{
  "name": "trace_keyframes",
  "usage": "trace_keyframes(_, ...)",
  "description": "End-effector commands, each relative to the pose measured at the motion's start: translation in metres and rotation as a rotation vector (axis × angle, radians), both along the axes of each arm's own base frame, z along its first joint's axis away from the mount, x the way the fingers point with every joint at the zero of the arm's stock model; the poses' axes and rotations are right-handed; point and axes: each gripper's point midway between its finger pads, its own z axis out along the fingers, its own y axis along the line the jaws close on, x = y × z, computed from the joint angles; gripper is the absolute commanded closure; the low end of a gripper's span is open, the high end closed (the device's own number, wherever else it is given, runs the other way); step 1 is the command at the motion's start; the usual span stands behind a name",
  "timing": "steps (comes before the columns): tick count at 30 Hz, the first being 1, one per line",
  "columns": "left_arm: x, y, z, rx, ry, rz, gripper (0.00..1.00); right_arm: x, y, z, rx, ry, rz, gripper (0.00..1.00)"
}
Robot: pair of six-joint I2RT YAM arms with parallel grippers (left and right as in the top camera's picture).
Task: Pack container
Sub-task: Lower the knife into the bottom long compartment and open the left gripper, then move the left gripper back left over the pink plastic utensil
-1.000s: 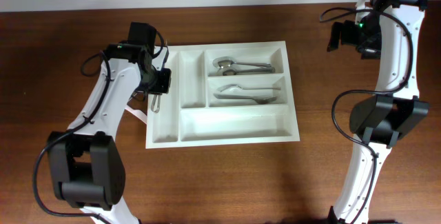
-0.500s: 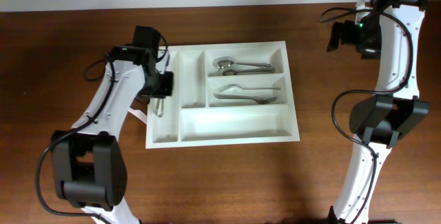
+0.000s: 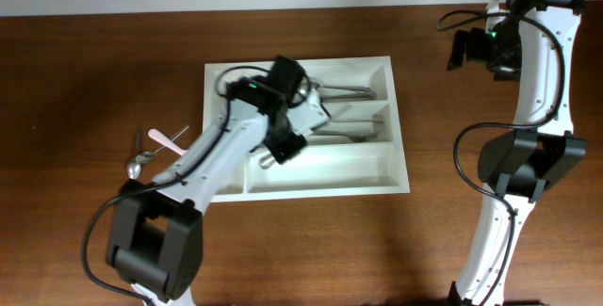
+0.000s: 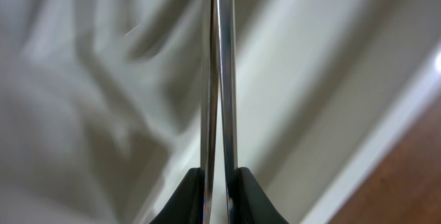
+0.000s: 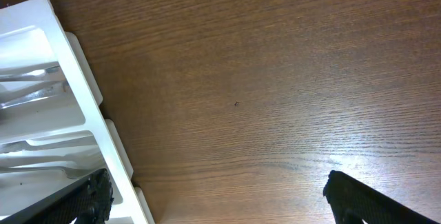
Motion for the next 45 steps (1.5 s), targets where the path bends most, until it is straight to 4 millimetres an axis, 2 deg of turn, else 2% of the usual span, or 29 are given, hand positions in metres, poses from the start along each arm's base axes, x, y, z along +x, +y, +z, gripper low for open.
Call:
trace_keyframes(1, -0.02, -0.026, 0.013, -0.044, -0.041, -0.259, 0.98, 0.003, 0.0, 0.005, -0.011, -0.018, -0.006, 0.01)
trace_keyframes(5, -0.031, -0.038, 0.011, -0.034, -0.054, -0.383, 0.98, 0.003, 0.0, 0.005, -0.011, -0.018, -0.006, 0.01)
trace_keyframes(8, -0.04, -0.038, -0.001, -0.015, -0.037, -0.455, 0.98, 0.003, 0.0, 0.005, -0.011, -0.018, -0.006, 0.01)
trace_keyframes(13, -0.052, -0.022, -0.03, 0.054, 0.024, -0.49, 0.98, 0.003, 0.0, 0.005, -0.011, -0.018, -0.006, 0.01)
trace_keyframes(17, -0.049, -0.007, -0.047, 0.138, 0.027, -0.48, 0.98, 0.003, 0.0, 0.005, -0.011, -0.018, -0.006, 0.01)
trace_keyframes(18, -0.048, -0.005, -0.049, 0.152, 0.025, -0.479, 0.95, 0.003, 0.0, 0.005, -0.011, -0.018, -0.006, 0.01)
trace_keyframes(19, -0.048, -0.003, -0.049, 0.16, 0.024, -0.478, 0.78, 0.003, 0.0, 0.005, -0.011, -0.018, -0.006, 0.01)
trace_keyframes(22, -0.044, -0.002, -0.05, 0.177, 0.007, -0.475, 0.58, 0.003, 0.0, 0.005, -0.011, -0.018, -0.006, 0.01)
trace_keyframes(25, -0.039, -0.004, -0.049, 0.172, -0.013, -0.473, 0.51, 0.003, 0.0, 0.005, -0.011, -0.018, -0.006, 0.01)
trace_keyframes(31, -0.03, -0.011, -0.047, 0.155, -0.056, -0.47, 0.53, 0.003, 0.0, 0.005, -0.011, -0.017, -0.006, 0.01)
trace_keyframes(35, -0.017, -0.02, -0.035, 0.133, -0.104, -0.448, 0.6, 0.003, 0.0, 0.005, -0.011, -0.017, -0.006, 0.01)
trace_keyframes(38, 0.008, -0.023, -0.013, 0.15, -0.187, -0.355, 0.65, 0.003, 0.0, 0.005, -0.011, -0.018, -0.006, 0.01)
trace_keyframes(42, 0.059, 0.001, 0.027, 0.245, -0.354, -0.1, 0.66, 0.003, 0.0, 0.005, -0.011, -0.017, -0.006, 0.01)
trace_keyframes(45, 0.09, 0.033, 0.052, 0.268, -0.427, 0.112, 0.61, 0.003, 0.0, 0.005, -0.011, -0.018, -0.006, 0.01)
